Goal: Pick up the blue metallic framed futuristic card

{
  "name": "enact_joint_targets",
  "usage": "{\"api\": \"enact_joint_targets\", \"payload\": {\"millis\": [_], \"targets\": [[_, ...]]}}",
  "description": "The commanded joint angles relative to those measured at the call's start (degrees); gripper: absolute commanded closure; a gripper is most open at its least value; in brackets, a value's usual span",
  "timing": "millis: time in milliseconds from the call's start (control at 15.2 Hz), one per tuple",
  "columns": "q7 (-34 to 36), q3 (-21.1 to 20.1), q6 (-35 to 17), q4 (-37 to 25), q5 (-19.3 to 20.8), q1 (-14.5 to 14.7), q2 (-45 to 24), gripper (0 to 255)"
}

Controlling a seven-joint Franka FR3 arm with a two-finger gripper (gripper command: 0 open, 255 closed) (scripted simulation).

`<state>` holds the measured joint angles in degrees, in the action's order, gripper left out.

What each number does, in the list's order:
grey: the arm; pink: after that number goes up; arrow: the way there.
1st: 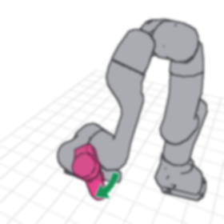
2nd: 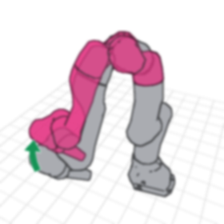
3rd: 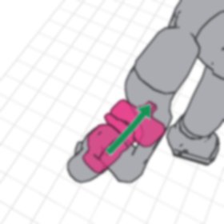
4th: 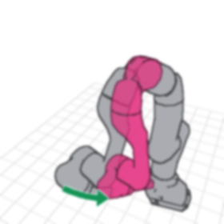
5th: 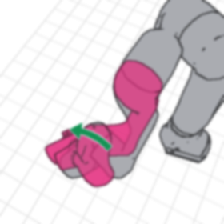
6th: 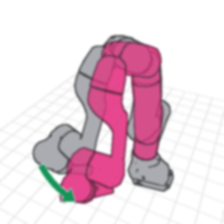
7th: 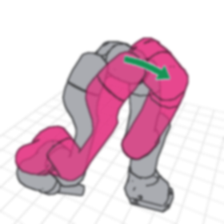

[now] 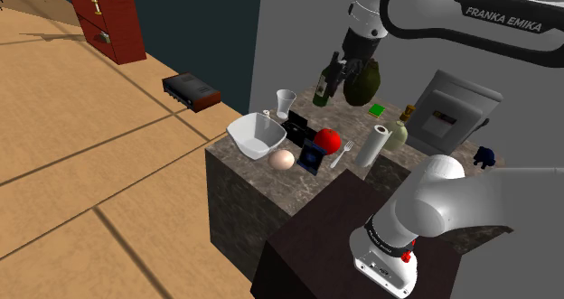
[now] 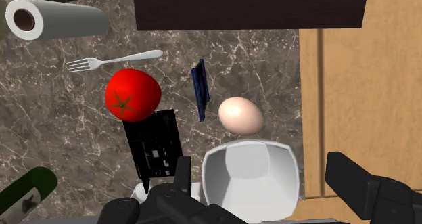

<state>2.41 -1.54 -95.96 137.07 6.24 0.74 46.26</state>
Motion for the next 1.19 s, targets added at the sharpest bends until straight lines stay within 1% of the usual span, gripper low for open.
{"api": "enact_joint_targets", "payload": {"millis": [0, 330, 594, 858, 1122], "targets": [[0.0, 0.0, 0.0, 0.0, 0.0, 0.0, 0.0, 0], [-6.2, 6.8, -7.1, 6.2, -0.9, -0.1, -2.6, 0], [-11.6, 12.3, -13.0, 10.0, -2.0, 0.0, -6.5, 0], [-17.7, 17.7, -18.9, 12.6, -3.7, 0.6, -12.2, 0], [-24.8, 23.2, -24.7, 13.9, -6.8, 2.1, -19.7, 0]]}}
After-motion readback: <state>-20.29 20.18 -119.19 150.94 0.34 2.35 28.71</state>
